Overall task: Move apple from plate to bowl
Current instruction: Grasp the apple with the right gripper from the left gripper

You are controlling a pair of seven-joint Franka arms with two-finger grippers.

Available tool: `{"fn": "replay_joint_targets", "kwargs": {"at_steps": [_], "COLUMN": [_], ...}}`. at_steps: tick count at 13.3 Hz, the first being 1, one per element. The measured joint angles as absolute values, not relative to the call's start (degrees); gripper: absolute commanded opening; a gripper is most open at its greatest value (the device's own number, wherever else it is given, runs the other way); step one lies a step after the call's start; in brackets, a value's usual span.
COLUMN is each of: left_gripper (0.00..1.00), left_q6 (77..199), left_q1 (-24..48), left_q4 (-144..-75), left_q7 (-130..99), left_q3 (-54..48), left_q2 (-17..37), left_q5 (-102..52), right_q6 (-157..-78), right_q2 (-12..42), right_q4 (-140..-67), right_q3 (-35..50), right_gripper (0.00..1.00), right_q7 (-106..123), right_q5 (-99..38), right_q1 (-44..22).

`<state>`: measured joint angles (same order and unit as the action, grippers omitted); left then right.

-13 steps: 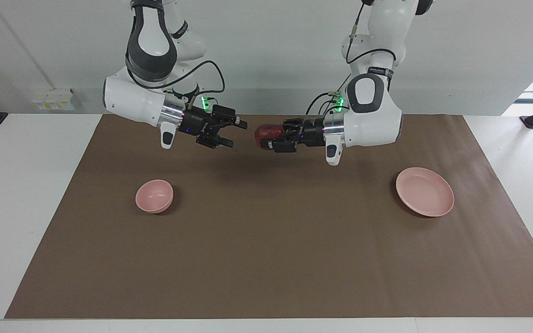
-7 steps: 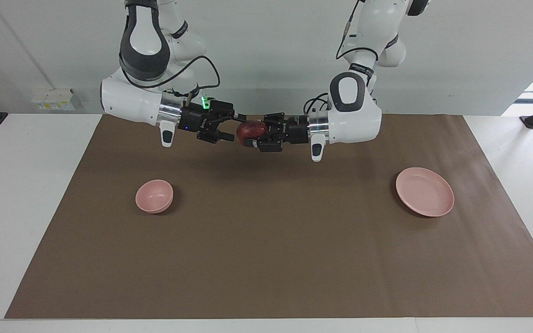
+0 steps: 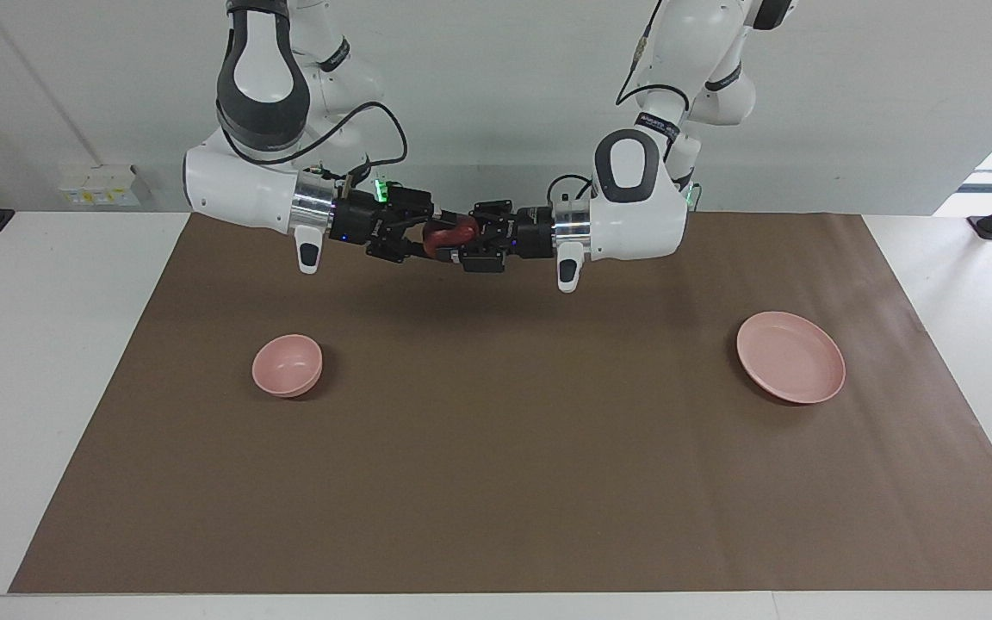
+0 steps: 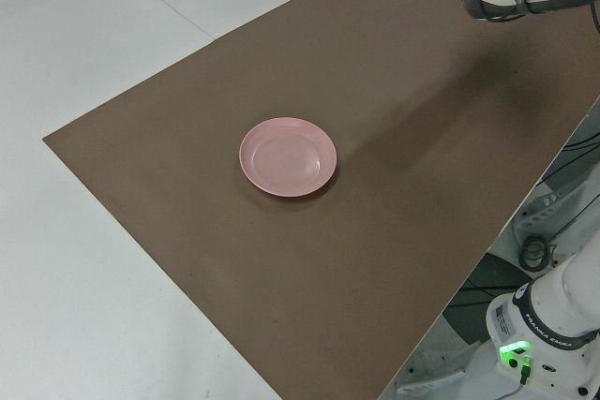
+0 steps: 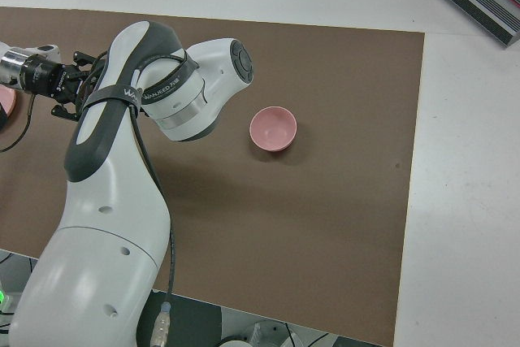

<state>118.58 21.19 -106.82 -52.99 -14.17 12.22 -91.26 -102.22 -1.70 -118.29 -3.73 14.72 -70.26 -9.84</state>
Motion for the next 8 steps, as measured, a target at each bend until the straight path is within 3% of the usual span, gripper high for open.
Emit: {"fn": "replay_joint_targets", "kwargs": {"at_steps": [6,8], "left_gripper": [0.0,0.0], "left_q6": [120.33,120.43], "left_q1": [21.49,21.49], "left_q4": [-106.84,-106.84], "left_q7": [-53.0,-53.04], "left_q3": [-16.22,-16.38], "left_q2": [12.11,12.11], "left_q5": [-93.26,-93.31], "right_q6": [-100.3,-99.91], "right_q2": [-1.71,-1.71], "right_q4": [-118.68,-118.71], "right_q3": [-3.75,-3.76], "right_gripper": [0.97,0.73], "right_q7": [14.54,14.54], "right_q5": [-70.11,-70.03], "right_q1": [-9.59,-9.38]}}
